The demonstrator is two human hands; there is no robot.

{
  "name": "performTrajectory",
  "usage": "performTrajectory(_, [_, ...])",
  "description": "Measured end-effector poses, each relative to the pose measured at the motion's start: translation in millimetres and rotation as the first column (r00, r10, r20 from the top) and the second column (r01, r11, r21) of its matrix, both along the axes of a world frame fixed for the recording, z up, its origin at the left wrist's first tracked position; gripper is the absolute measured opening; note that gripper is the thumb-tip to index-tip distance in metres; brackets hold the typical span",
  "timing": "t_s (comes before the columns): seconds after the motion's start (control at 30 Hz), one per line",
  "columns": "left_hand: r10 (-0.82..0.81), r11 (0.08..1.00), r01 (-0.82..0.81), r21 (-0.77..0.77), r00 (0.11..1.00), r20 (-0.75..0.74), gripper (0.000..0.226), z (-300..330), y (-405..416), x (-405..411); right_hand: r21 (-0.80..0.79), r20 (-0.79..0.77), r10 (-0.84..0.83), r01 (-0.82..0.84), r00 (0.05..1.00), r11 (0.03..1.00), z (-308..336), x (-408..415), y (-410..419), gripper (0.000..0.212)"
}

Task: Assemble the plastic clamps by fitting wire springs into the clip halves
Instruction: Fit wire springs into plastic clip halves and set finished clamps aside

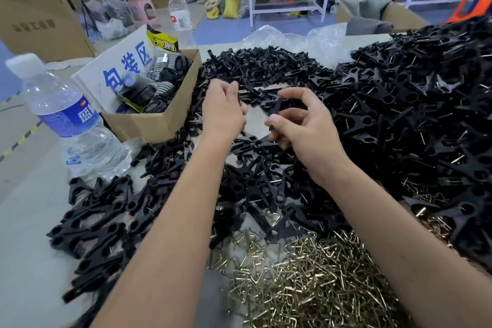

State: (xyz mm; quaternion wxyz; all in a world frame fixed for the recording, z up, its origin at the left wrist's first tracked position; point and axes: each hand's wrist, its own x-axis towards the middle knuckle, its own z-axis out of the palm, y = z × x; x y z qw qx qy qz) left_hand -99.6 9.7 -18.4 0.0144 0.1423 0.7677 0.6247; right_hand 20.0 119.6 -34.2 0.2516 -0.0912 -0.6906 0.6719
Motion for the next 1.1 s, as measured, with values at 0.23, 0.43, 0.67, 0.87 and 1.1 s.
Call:
performTrajectory(0.23, [-0.06,0.997,0.047,0.067,0.978,0.201,0.03,-17,-17,58,-0.02,-0.043,0.025,-0.026,0.999,0.999,-14,54,4,0.019])
performTrajectory(0.43, [-0.28,0.949,0.245,0.197,0.945,0.171,0.011,-30,-33,90,0.108,-0.059,0.029,-0.023,0.998,0.994,-30,72,2,0.037])
performTrajectory(0.67, [-0.408,0.866,0.313,0.39,0.893,0.192,0.016,-34,-30,97,0.013,-0.065,-0.049,0.049,0.997,0.999,-36,75,2,0.011])
performTrajectory(0.87, [-0.426,0.823,0.25,0.511,0.865,0.263,0.02,-35,-28,97,-0.002,-0.087,-0.05,0.05,0.995,0.999,-39,76,4,0.01])
performTrajectory(1.1, [-0.369,0.844,0.189,0.502,0.884,0.286,0.016,-37,-30,97,0.031,-0.176,-0.021,0.027,0.984,0.999,-36,77,1,0.023])
